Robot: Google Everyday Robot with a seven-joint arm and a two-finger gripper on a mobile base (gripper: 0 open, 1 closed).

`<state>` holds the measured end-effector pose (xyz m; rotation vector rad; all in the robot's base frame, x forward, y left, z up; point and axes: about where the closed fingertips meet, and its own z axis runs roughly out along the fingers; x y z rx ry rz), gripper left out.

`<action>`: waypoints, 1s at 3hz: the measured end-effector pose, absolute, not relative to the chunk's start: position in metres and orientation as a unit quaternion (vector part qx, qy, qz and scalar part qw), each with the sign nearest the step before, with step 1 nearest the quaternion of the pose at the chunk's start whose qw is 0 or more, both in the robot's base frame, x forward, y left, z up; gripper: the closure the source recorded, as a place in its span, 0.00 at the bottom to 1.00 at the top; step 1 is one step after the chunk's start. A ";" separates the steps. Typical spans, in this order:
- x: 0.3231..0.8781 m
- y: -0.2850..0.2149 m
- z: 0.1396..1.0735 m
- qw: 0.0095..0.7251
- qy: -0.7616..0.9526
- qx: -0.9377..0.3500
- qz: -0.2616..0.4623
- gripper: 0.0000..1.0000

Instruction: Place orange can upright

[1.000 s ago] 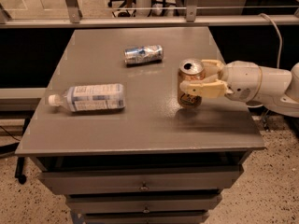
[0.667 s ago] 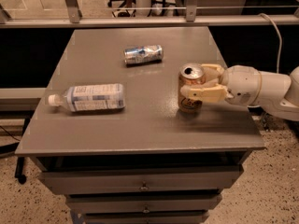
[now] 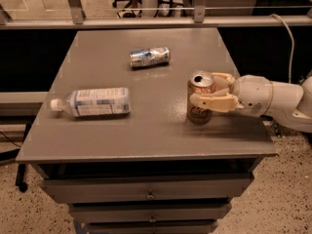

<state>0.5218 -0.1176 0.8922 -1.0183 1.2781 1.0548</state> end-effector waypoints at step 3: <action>0.525 -0.148 0.909 0.549 0.557 -0.448 0.434 0.00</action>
Offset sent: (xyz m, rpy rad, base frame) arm 0.0001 -0.0227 0.0041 -0.0442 0.0155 -0.0104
